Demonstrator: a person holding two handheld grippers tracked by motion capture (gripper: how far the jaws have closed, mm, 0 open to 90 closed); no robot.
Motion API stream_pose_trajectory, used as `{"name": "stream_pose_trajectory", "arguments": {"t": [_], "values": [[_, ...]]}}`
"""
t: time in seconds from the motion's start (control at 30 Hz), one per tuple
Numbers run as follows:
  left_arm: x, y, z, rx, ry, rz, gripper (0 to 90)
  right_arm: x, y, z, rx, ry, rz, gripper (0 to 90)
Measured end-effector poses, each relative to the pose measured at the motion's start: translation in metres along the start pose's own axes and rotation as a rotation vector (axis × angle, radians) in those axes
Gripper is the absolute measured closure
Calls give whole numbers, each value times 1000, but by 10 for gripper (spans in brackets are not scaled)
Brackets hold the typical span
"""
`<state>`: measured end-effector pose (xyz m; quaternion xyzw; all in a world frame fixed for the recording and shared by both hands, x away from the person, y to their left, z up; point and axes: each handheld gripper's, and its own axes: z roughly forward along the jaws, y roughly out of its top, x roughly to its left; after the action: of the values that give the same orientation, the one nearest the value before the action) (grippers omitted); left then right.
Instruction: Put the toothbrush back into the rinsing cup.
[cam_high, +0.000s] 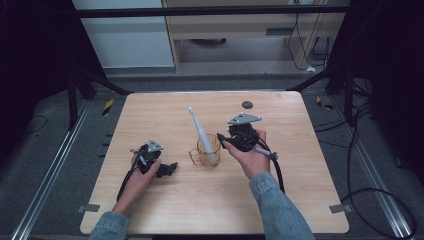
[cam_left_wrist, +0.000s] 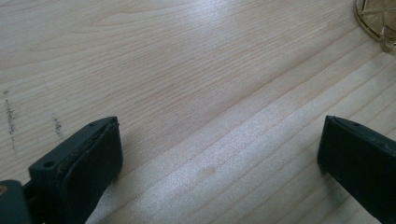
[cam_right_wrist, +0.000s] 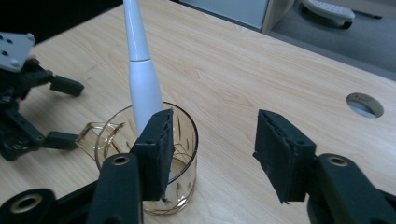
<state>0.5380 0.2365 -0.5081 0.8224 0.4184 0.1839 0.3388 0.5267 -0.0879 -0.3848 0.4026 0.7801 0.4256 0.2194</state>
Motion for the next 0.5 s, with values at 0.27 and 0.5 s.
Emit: {"name": "stream_pose_trajectory", "arguments": {"t": [0.27,0.5], "values": [[0,0,0,0,0,0,0,-11,1,-14,-10,-30,10,405],[0,0,0,0,-1,0,0,-19,-4,-12,39,-3,9,157]]}}
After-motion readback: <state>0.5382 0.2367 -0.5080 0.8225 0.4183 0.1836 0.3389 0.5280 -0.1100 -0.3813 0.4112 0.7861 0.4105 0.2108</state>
